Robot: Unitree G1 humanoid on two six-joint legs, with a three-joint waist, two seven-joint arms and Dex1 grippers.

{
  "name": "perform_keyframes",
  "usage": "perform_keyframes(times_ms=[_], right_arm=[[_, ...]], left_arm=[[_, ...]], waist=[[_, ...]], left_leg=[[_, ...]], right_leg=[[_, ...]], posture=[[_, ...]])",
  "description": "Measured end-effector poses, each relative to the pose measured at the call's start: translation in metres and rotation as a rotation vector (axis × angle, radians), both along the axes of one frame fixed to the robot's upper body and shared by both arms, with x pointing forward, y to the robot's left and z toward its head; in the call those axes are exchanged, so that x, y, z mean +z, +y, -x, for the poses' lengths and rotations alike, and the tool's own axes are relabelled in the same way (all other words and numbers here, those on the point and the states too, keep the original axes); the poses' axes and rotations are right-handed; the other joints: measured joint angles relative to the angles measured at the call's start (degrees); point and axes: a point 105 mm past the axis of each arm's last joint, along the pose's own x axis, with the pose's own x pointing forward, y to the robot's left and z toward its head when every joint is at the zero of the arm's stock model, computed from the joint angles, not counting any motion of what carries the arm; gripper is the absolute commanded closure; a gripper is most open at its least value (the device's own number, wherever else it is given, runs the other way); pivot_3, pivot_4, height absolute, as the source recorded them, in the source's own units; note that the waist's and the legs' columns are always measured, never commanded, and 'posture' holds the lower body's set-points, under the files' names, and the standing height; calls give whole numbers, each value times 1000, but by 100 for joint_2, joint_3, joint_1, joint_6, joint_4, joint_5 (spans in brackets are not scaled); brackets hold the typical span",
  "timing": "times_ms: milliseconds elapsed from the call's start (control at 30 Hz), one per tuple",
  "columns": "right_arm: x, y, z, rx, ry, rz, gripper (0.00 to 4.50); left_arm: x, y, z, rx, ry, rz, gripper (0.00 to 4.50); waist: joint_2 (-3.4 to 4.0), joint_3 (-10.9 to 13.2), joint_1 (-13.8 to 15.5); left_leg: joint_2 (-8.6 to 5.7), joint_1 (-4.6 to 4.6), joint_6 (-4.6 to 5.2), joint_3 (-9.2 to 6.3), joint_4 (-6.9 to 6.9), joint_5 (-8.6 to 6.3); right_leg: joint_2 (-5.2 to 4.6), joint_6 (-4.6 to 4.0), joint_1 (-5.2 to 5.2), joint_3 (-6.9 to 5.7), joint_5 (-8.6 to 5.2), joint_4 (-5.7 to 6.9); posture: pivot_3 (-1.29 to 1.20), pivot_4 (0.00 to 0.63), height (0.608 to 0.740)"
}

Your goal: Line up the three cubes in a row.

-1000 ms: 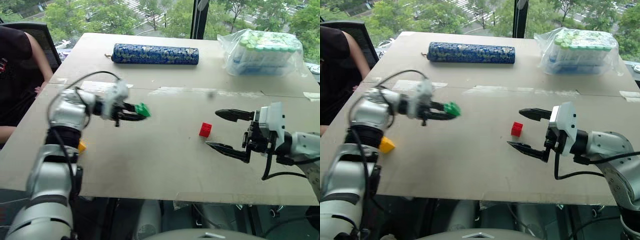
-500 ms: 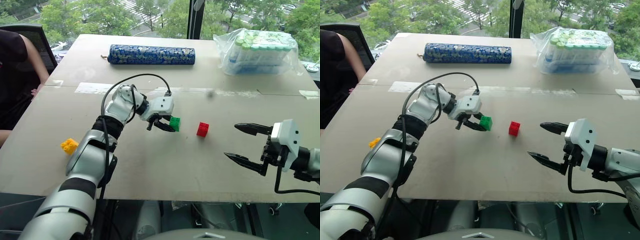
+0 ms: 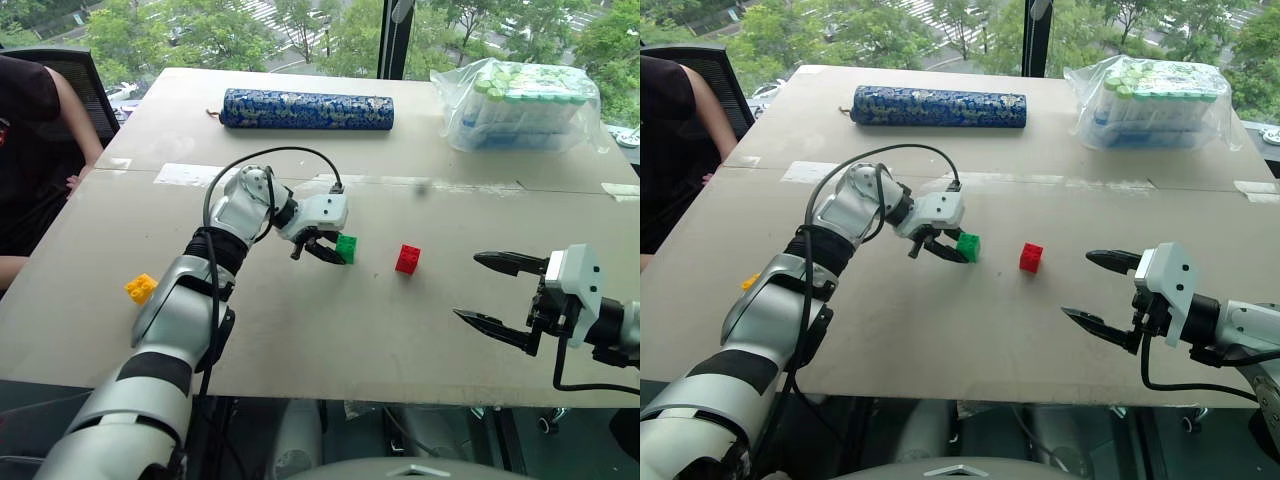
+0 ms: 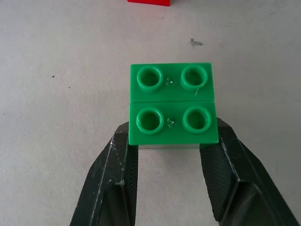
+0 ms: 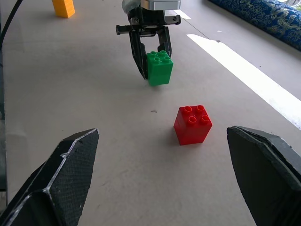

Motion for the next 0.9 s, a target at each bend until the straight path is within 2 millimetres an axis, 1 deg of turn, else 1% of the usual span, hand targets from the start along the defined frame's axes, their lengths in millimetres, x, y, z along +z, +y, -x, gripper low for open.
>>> perform_keyframes(times_ms=[633, 667, 700, 733, 800, 833, 900], right_arm=[[1, -1, -1, 6, -7, 1, 0], [1, -1, -1, 6, -7, 1, 0], [1, -1, -1, 6, -7, 1, 0], [1, -1, -1, 6, -7, 1, 0], [1, -1, -1, 7, -7, 1, 0], [1, -1, -1, 8, -7, 1, 0], [1, -1, -1, 8, -7, 1, 0]], left_arm=[[-3, 2, -3, 53, 9, 1, 3265], [-4, 3, -3, 59, 10, 2, 2195], [-5, 3, -3, 62, 13, 2, 1906], [-6, 3, -3, 63, 15, 4, 1488], [-5, 2, -3, 64, 16, 7, 393], [-5, 2, -3, 65, 17, 9, 38], [-5, 2, -2, 62, 12, 15, 38]], waist=[[0, 0, 0], [0, 0, 1], [0, 0, 0], [0, 0, 0], [0, 0, 2], [0, 0, 2], [0, 0, 1]], left_leg=[[0, 0, 0, -9, 17, 0], [0, 0, 0, -9, 17, 0], [0, 0, 0, -9, 18, 0], [0, 0, 0, -10, 19, 0], [0, 0, 0, -10, 21, 0], [0, 0, 0, -10, 23, 0], [0, -1, 0, -10, 25, 0]], right_leg=[[-1, 0, 10, -10, 0, 3], [-1, 0, 10, -10, 0, 3], [-1, 0, 10, -10, 0, 3], [-1, 0, 10, -10, 0, 3], [-1, 0, 11, -11, 0, 4], [-1, 0, 11, -11, 0, 4], [-1, 0, 12, -11, 0, 4]], posture=[[0, 150, 740], [0, 150, 740], [0, 150, 740], [0, 150, 740], [0, 150, 740], [0, 150, 740], [0, 150, 740]])
